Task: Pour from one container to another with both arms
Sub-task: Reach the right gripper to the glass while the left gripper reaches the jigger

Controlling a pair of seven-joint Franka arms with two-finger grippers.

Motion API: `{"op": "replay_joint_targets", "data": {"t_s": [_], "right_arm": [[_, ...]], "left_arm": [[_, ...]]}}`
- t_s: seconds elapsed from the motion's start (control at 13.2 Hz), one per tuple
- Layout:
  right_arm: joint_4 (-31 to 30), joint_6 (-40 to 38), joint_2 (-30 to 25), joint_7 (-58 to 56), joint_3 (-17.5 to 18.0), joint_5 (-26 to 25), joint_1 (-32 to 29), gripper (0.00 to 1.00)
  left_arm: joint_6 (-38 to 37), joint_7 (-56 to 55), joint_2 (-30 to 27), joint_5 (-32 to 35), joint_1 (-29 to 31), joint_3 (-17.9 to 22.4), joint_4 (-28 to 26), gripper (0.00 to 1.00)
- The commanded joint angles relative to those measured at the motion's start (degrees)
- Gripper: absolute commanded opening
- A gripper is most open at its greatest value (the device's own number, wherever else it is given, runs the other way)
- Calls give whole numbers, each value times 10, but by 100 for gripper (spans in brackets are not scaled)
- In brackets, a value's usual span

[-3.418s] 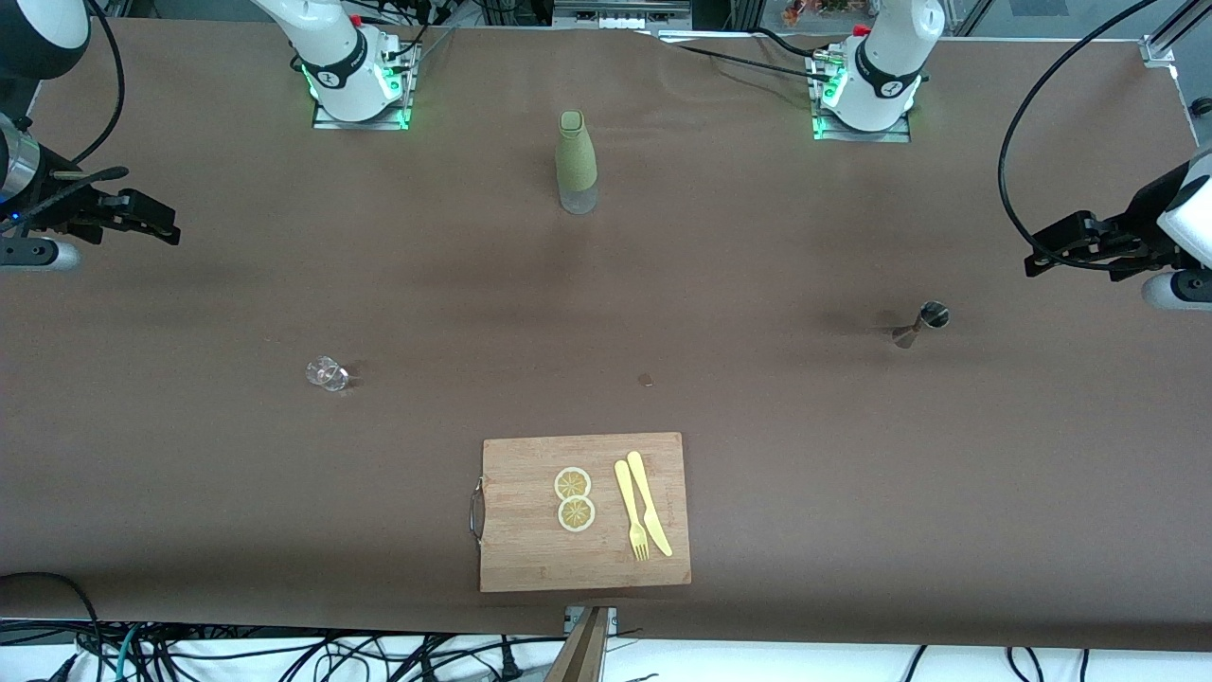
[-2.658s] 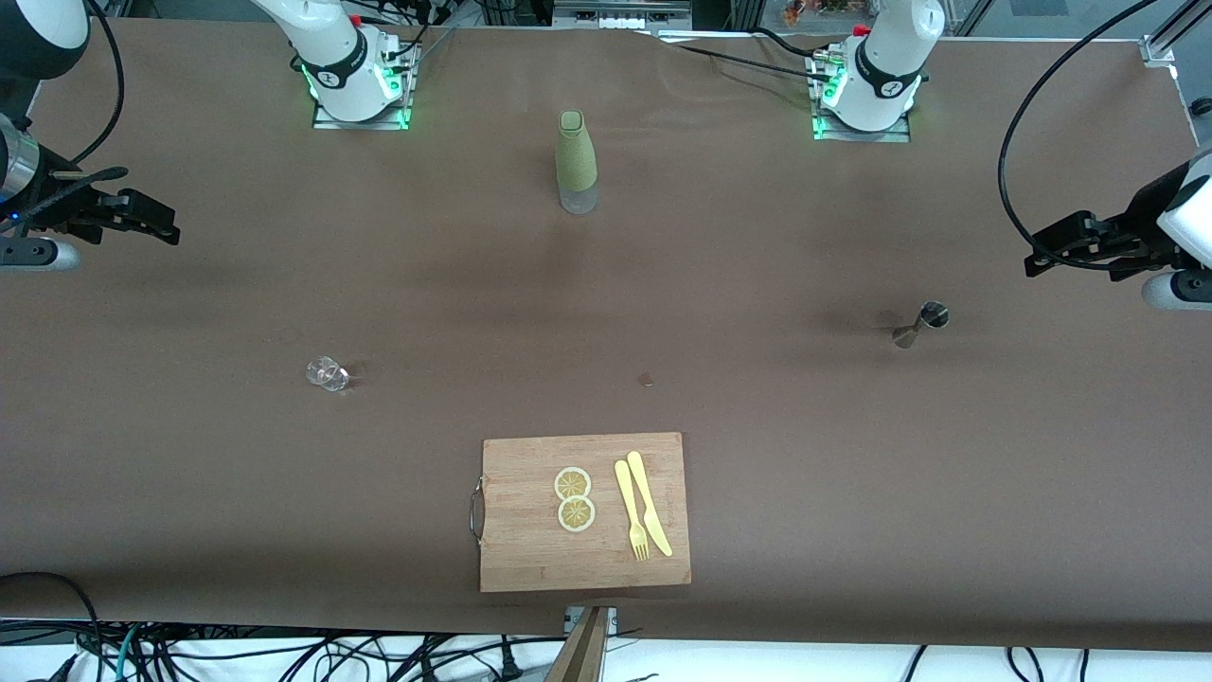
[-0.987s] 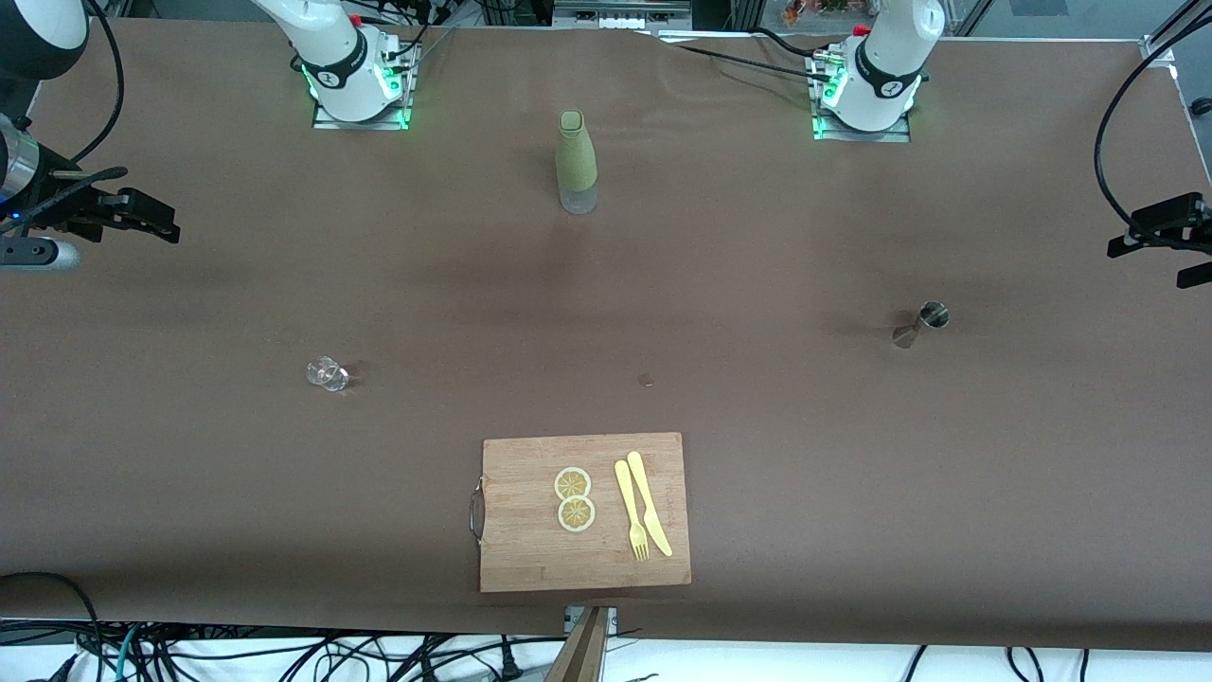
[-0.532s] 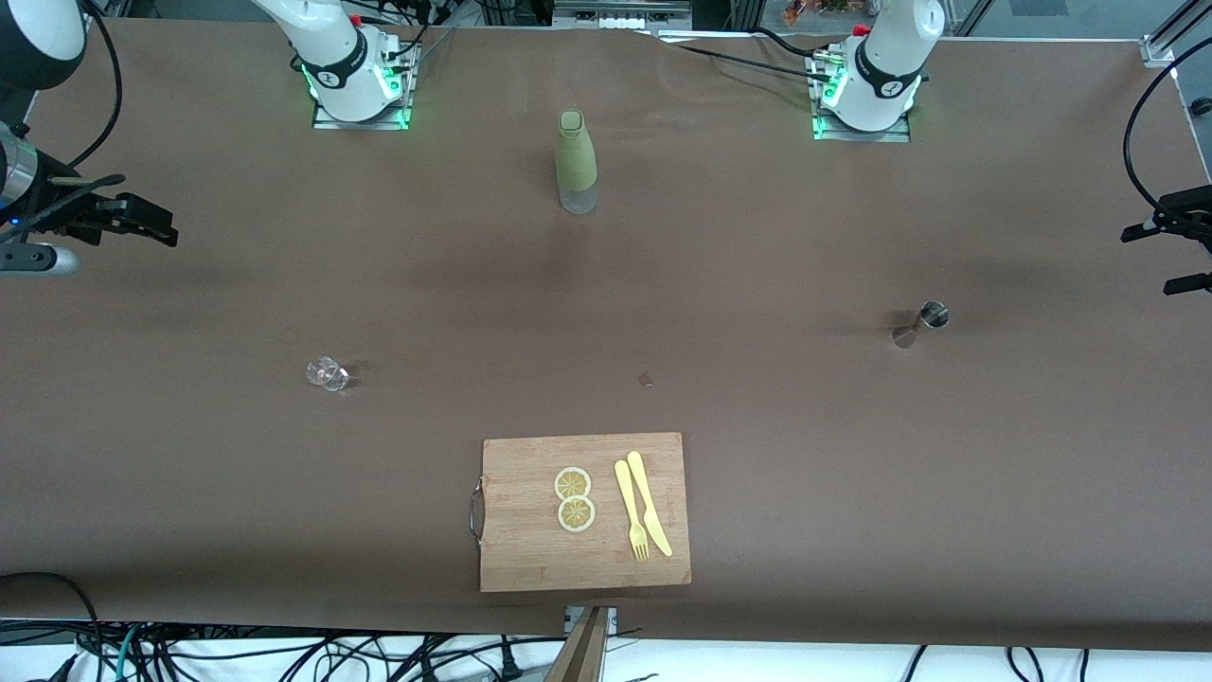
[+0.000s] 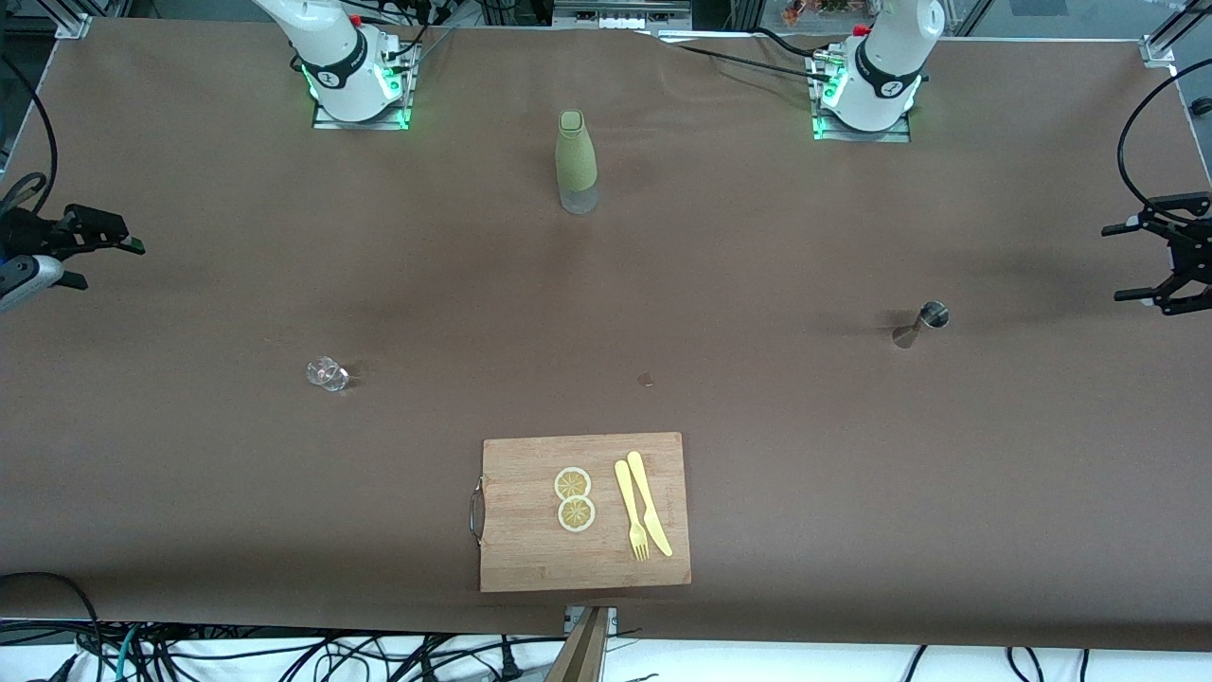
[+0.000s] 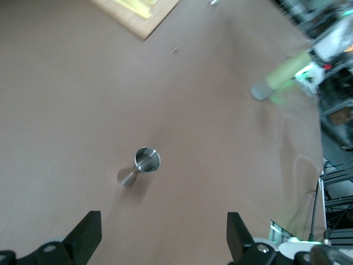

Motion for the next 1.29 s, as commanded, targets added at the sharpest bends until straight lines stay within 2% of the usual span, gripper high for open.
{"op": "replay_joint_targets", "data": {"t_s": [0.0,0.3,0.53,0.68,0.91,1.06,1.22], "right_arm": [[25,-12,48,-91,-2,58,-24,100],[34,-5,113,-279,-2,173,-53,100],[79,3,214,-470,-2,292,-65,100],[116,16,283,-603,-1,372,-68,100],[134,20,335,-728,-1,460,-68,100],[133,11,366,-812,0,501,-68,100],[131,-22,380,-881,0,515,-68,100]], "left_arm": [[-43,148,92,-77,28,5,14,100],[-65,269,164,-141,42,5,16,100],[-96,386,225,-193,50,5,16,100],[-100,450,241,-201,50,3,15,100],[-100,491,261,-214,51,1,15,100],[-102,517,295,-244,51,0,15,100],[-101,546,311,-251,51,-1,13,100]]}}
